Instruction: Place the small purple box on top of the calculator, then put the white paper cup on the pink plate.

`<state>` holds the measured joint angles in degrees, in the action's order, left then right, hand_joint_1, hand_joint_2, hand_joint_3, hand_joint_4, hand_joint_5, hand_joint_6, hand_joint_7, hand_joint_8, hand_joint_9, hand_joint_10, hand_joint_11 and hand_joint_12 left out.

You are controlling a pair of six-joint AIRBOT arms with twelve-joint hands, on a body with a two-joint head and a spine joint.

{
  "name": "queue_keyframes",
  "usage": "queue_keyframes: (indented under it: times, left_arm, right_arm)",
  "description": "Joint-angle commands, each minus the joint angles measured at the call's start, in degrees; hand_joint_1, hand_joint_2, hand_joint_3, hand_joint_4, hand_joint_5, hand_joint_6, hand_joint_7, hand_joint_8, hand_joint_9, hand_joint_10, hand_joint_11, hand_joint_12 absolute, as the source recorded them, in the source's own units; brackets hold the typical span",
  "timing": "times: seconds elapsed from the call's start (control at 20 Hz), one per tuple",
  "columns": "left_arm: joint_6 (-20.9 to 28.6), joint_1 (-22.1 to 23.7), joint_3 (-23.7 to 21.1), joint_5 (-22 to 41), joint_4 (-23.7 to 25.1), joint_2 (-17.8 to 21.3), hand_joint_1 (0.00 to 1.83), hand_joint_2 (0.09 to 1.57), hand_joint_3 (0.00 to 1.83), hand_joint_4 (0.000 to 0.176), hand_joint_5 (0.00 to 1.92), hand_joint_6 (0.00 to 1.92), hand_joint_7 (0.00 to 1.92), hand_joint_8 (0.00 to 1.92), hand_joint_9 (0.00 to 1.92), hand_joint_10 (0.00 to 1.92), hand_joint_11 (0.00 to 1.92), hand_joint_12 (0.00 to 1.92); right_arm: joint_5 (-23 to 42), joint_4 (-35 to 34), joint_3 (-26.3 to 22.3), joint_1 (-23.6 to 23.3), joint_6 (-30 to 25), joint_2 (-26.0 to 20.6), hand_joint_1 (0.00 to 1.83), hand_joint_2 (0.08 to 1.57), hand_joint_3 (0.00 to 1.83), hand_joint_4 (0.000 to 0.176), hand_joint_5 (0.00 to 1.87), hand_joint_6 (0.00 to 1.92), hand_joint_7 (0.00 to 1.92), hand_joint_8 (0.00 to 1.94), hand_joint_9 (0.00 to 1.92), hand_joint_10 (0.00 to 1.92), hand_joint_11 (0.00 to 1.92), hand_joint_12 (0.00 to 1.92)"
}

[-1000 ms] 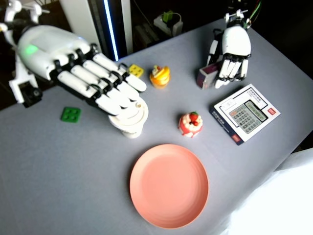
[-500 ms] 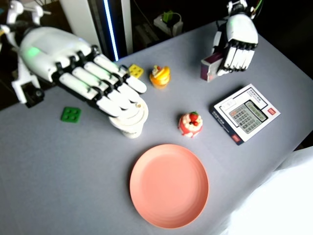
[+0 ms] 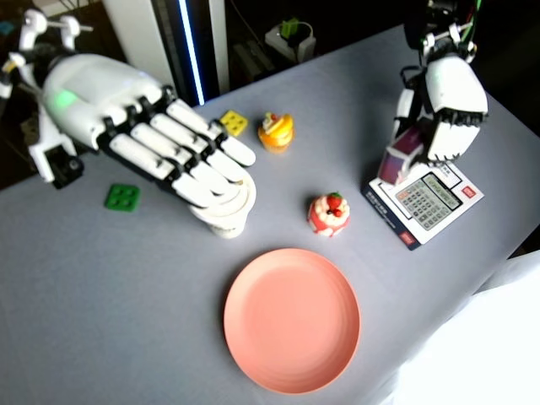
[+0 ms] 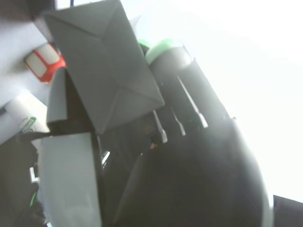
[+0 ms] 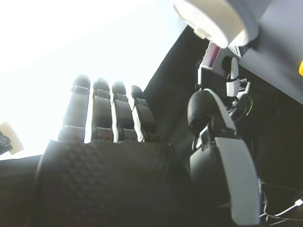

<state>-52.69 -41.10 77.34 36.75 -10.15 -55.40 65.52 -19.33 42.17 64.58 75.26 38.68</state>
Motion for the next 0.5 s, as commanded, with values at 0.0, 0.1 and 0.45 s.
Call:
queue_keyframes:
  times: [0.0,0.1,0.45]
  left_arm:
    - [-0.3,1.5,0.7,4.4,-0.3,-0.7,1.25,1.16,0.0,0.0,0.87,0.9,0.94,1.34,1.11,1.47,1.08,1.81]
    - [-0.5,2.6,3.1,1.8,-1.4,-2.1,1.25,1.16,0.0,0.0,0.86,1.09,0.91,1.24,1.21,1.52,1.19,1.84]
    - [-6.6,3.2,5.5,-2.0,-7.8,-3.0,1.19,1.11,0.0,0.0,0.58,0.75,0.76,0.77,0.77,0.99,0.63,1.63]
  right_arm:
    - [7.3,0.5,0.2,-0.3,-0.3,-0.1,0.23,1.34,0.0,0.0,0.0,0.0,0.0,0.0,0.0,0.0,0.0,0.0]
    - [7.5,0.5,0.2,-0.3,-0.3,0.0,0.23,1.34,0.0,0.0,0.0,0.0,0.0,0.0,0.0,0.0,0.0,0.0]
    - [7.7,0.5,0.4,-0.1,-1.0,0.4,0.23,1.33,0.0,0.0,0.0,0.0,0.0,0.0,0.0,0.0,0.0,0.0]
